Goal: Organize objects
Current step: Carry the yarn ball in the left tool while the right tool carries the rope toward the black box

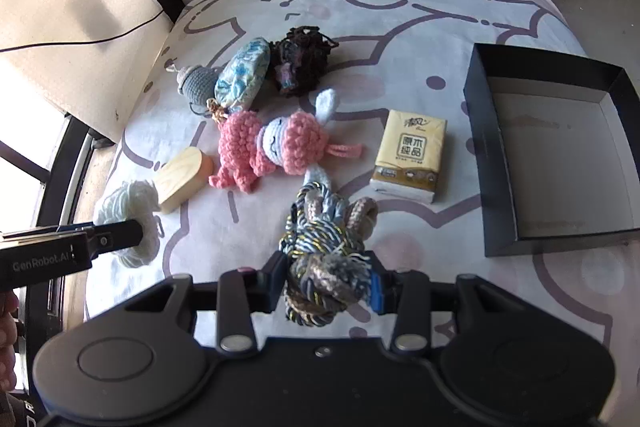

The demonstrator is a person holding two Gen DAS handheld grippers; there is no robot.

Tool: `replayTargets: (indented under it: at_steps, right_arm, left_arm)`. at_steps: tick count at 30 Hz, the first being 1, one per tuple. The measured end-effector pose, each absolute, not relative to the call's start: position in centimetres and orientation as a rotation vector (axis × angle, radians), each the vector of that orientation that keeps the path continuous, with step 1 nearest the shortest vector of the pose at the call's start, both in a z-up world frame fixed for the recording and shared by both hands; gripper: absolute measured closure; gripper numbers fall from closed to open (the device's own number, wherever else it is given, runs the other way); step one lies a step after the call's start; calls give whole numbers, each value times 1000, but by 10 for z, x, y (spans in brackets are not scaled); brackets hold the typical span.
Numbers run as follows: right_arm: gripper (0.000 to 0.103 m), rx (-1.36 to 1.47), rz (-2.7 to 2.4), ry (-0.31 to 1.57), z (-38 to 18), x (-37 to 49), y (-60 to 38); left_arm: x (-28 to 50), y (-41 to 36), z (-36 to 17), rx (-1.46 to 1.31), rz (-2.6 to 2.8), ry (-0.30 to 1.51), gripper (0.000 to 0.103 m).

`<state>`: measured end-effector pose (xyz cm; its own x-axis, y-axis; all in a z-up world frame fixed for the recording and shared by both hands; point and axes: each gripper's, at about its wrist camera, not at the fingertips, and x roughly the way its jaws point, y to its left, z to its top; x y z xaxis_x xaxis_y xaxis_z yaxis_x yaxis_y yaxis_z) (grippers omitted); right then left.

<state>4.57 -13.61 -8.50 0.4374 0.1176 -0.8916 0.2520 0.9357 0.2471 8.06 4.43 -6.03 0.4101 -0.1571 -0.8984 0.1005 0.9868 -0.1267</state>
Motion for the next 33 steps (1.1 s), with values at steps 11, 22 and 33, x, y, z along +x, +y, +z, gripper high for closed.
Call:
replayTargets:
  at_steps: [11, 22, 33]
  right_arm:
    - [59, 333, -97, 1308, -136, 55, -124]
    - [67, 288, -97, 1268, -130, 56, -126]
    - [68, 309, -92, 1217, -105, 56, -141]
  left_arm:
    - [78, 47, -64, -53, -168, 1149, 66]
    - [84, 51, -64, -51, -156, 1159, 66]
    - [85, 40, -60, -47, -158, 1147, 66]
